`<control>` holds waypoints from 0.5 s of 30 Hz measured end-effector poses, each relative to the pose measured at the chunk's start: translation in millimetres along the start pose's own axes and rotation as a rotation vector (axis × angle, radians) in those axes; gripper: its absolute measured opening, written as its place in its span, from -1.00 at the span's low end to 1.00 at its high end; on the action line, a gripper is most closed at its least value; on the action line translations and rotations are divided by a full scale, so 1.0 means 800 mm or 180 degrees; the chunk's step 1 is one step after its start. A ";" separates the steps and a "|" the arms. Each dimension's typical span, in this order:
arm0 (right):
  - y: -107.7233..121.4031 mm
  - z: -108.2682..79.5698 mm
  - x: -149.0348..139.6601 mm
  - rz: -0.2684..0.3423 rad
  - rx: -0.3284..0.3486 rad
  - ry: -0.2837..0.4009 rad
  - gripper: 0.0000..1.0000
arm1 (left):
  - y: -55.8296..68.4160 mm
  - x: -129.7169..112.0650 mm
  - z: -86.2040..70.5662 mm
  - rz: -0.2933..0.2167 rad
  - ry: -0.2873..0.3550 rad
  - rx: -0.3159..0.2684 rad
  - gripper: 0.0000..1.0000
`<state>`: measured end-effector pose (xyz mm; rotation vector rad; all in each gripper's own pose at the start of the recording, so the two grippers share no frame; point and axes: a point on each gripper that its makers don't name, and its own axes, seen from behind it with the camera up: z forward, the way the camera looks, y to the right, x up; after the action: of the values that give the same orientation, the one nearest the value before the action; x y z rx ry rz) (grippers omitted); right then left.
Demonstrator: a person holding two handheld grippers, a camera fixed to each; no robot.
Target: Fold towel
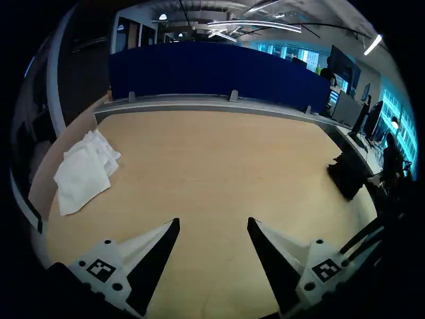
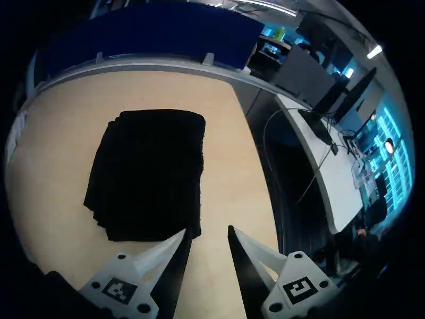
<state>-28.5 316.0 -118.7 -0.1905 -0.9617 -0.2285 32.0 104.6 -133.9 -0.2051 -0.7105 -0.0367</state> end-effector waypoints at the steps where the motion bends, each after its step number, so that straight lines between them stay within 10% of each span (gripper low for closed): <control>1: 0.001 -0.001 -0.001 0.0000 -0.0009 -0.0002 0.01 | 0.000 0.000 0.000 -0.0001 -0.0001 -0.0001 0.88; 7: 0.007 -0.005 -0.002 0.0008 -0.0057 0.0003 0.07 | -0.001 -0.001 -0.001 -0.0014 0.0002 -0.0004 0.89; 15: -0.011 -0.012 0.017 0.0076 0.0101 0.0157 0.97 | -0.002 -0.002 -0.002 -0.0018 0.0003 -0.0005 0.88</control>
<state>-15.6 303.2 -112.2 -0.1665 -0.9129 -0.1950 31.1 102.6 -135.8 -0.2045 -0.7100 -0.0426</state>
